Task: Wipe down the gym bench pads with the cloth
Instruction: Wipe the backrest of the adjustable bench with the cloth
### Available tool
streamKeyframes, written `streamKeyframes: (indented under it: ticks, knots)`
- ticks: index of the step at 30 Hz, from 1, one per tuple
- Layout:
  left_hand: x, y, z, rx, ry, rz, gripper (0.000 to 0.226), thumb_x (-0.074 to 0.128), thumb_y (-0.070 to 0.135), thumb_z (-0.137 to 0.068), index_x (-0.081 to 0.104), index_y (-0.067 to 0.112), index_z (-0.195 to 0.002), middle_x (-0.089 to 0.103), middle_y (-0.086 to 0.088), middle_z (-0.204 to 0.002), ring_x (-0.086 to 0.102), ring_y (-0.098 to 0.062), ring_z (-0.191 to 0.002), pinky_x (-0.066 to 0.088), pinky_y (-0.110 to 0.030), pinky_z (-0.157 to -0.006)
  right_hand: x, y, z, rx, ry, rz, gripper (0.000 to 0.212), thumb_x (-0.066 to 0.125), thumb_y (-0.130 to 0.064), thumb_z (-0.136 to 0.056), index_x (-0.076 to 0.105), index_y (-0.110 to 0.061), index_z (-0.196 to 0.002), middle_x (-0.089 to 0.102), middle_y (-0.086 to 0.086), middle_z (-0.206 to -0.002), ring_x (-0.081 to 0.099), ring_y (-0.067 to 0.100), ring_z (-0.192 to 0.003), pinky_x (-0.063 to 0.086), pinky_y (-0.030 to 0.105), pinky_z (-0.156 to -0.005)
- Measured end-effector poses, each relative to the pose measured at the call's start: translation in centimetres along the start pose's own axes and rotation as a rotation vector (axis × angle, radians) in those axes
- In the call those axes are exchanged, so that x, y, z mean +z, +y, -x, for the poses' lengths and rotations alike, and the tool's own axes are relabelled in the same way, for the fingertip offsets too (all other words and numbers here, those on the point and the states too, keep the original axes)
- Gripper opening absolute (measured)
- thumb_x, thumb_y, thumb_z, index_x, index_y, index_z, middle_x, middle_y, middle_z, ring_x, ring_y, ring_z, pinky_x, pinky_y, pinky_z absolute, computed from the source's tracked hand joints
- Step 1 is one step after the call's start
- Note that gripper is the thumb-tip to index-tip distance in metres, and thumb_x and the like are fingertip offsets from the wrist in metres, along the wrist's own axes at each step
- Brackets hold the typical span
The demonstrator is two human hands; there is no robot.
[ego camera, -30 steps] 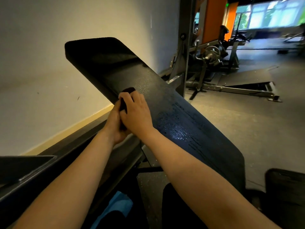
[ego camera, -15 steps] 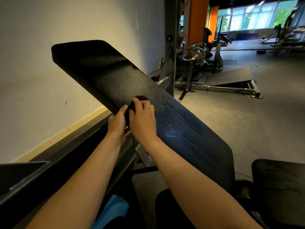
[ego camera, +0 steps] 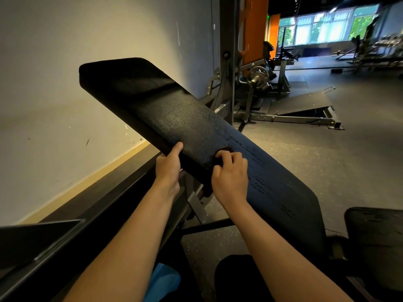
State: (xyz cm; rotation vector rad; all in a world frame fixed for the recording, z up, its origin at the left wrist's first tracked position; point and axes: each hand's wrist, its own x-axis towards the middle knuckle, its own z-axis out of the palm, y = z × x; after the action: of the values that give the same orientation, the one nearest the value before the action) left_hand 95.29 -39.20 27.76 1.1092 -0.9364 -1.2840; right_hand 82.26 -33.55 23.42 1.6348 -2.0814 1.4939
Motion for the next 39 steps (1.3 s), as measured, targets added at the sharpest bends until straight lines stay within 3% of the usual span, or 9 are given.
streamKeyframes:
  ticks: [4,10,17,19,26,31,34,36,39]
  knots:
    - [-0.3,-0.2,-0.3,0.002,-0.021,0.02,0.051,0.071,0.038,-0.09,0.057,0.009,-0.129,0.074,-0.009,-0.11,0.075,-0.018,-0.089,0.061,-0.031,-0.069,2.0,-3.3,-1.3,-0.056,0.018,-0.046,0.039,0.047,-0.02,-0.091,0.053,-0.018,-0.129,0.046,0.008,-0.122,0.038,0.025,-0.107,0.046,0.042,-0.084]
    - [-0.7,0.2,0.3,0.022,-0.103,0.048,0.027,0.061,0.027,-0.098,0.067,0.009,-0.116,0.078,-0.005,-0.092,0.076,-0.016,-0.082,0.06,-0.028,-0.063,4.3,-7.7,-3.6,-0.215,-0.008,0.006,0.042,0.047,-0.024,-0.096,0.047,-0.017,-0.137,0.044,0.012,-0.126,0.038,0.025,-0.102,0.046,0.034,-0.08]
    - [-1.0,-0.7,-0.2,0.073,-0.096,-0.041,0.036,0.058,0.037,-0.098,0.062,0.014,-0.126,0.076,-0.006,-0.107,0.075,-0.016,-0.09,0.061,-0.03,-0.067,3.5,-7.3,-3.3,-0.334,0.056,0.074,0.03,0.063,-0.021,-0.087,0.062,-0.012,-0.115,0.039,0.005,-0.116,0.046,0.026,-0.091,0.048,0.034,-0.07]
    - [-0.8,-1.2,-0.6,0.097,-0.036,-0.028,0.047,0.064,0.041,-0.095,0.056,0.014,-0.132,0.073,-0.009,-0.112,0.074,-0.021,-0.094,0.062,-0.037,-0.075,3.2,-5.8,-2.9,-0.325,0.006,0.13,0.035,0.049,-0.029,-0.09,0.055,-0.018,-0.122,0.046,0.007,-0.115,0.045,0.023,-0.093,0.047,0.035,-0.075]
    - [0.6,-1.3,0.3,0.099,0.071,-0.028,0.052,0.065,0.04,-0.094,0.049,0.009,-0.133,0.066,-0.001,-0.114,0.064,-0.009,-0.096,0.051,-0.013,-0.059,0.1,-0.1,0.3,-0.157,-0.01,0.055,0.036,0.048,-0.026,-0.088,0.055,-0.017,-0.123,0.049,0.006,-0.113,0.043,0.021,-0.093,0.044,0.039,-0.081]
    - [0.3,-1.2,0.3,0.079,0.087,-0.051,0.062,0.07,0.051,-0.084,0.06,0.012,-0.13,0.074,-0.006,-0.11,0.072,-0.022,-0.101,0.06,-0.039,-0.086,2.2,-4.2,-2.9,-0.282,-0.122,-0.092,0.047,0.045,-0.02,-0.093,0.048,-0.01,-0.139,0.047,0.015,-0.128,0.041,0.027,-0.105,0.041,0.037,-0.09]
    - [0.5,-1.3,0.3,0.085,0.106,-0.063,0.071,0.07,0.059,-0.075,0.062,0.014,-0.13,0.075,-0.006,-0.109,0.074,-0.022,-0.097,0.06,-0.045,-0.088,2.5,-4.7,-4.0,-0.374,-0.177,-0.064,0.046,0.045,-0.021,-0.096,0.047,-0.015,-0.141,0.046,0.013,-0.136,0.04,0.028,-0.114,0.039,0.038,-0.095]
    - [0.9,-1.3,0.4,0.067,0.146,-0.054,0.076,0.07,0.058,-0.076,0.055,0.014,-0.135,0.072,-0.009,-0.114,0.072,-0.025,-0.1,0.059,-0.048,-0.091,2.0,-3.2,-4.0,-0.396,-0.153,-0.03,0.044,0.044,-0.026,-0.092,0.054,-0.017,-0.133,0.051,0.011,-0.128,0.044,0.027,-0.107,0.043,0.039,-0.087]
    - [2.0,-1.5,1.0,0.055,0.189,-0.043,0.068,0.066,0.051,-0.089,0.045,0.015,-0.143,0.065,-0.01,-0.125,0.065,-0.027,-0.112,0.053,-0.046,-0.1,0.7,-0.1,-3.1,-0.274,-0.107,-0.01,0.042,0.045,-0.029,-0.088,0.059,-0.02,-0.127,0.052,0.007,-0.119,0.044,0.025,-0.1,0.041,0.038,-0.081]
